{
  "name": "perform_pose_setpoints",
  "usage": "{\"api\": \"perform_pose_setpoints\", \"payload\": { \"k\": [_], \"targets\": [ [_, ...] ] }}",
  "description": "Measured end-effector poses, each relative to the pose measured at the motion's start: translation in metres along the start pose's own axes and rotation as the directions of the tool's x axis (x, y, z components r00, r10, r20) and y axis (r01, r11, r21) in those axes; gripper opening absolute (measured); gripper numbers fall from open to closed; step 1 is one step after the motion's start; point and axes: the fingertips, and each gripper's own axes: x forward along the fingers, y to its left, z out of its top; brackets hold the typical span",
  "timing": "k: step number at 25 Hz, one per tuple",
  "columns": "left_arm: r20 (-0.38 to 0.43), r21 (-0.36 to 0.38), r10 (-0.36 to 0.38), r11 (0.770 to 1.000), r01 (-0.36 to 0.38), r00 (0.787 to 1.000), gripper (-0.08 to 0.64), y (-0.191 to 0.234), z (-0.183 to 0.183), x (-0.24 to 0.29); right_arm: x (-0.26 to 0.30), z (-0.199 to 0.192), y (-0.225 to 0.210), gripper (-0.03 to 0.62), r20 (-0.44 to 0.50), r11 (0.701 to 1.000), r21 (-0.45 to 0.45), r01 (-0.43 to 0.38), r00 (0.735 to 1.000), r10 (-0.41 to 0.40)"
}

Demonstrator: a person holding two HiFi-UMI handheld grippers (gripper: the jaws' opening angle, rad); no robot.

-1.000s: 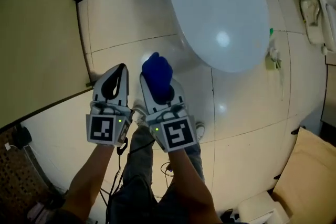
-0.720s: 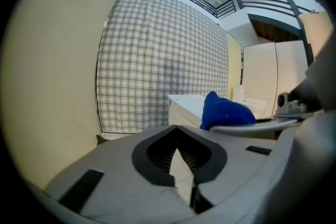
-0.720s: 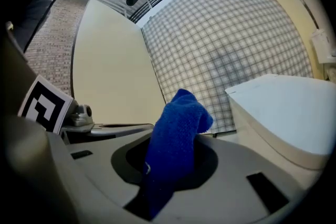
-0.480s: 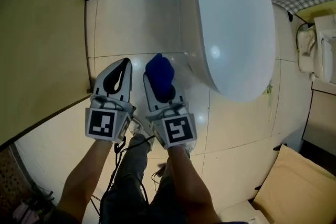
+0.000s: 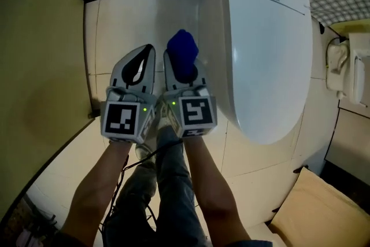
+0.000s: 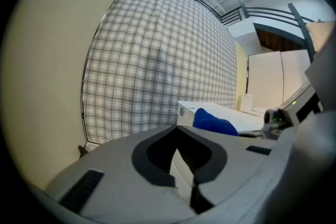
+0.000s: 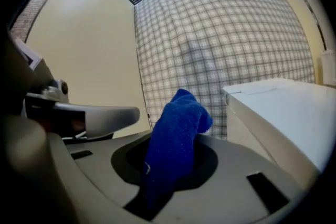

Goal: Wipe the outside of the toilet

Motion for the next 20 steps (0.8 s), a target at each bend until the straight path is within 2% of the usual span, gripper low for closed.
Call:
{"api": "perform_pose_setpoints", "payload": {
  "k": [6, 11, 16, 20],
  "targets": [
    [-0.023, 0.020, 0.034, 0.999, -0.033, 0.999, 0.012, 0.058, -0.007, 0.096, 0.124, -0.007, -0.100, 0.075, 0.022, 0.992, 0.042, 0.121, 0.992, -0.122],
    [-0.055, 0.043, 0.023, 0.999, -0.021, 0.998, 0.012, 0.071, -0.019, 0.160, 0.209, -0.013, -0.172, 0.075, -0.003, 0.977, 0.056, 0.207, 0.978, -0.207],
    [-0.051, 0.075, 0.016, 0.997, -0.012, 0.999, 0.012, 0.083, -0.037, 0.189, 0.217, -0.022, -0.202, 0.075, -0.016, 0.961, 0.075, 0.267, 0.964, -0.267],
    [-0.053, 0.055, -0.017, 0.998, 0.020, 0.998, 0.012, 0.077, -0.049, 0.191, 0.179, -0.044, -0.182, 0.075, -0.036, 0.955, 0.101, 0.279, 0.960, -0.277]
  ]
}}
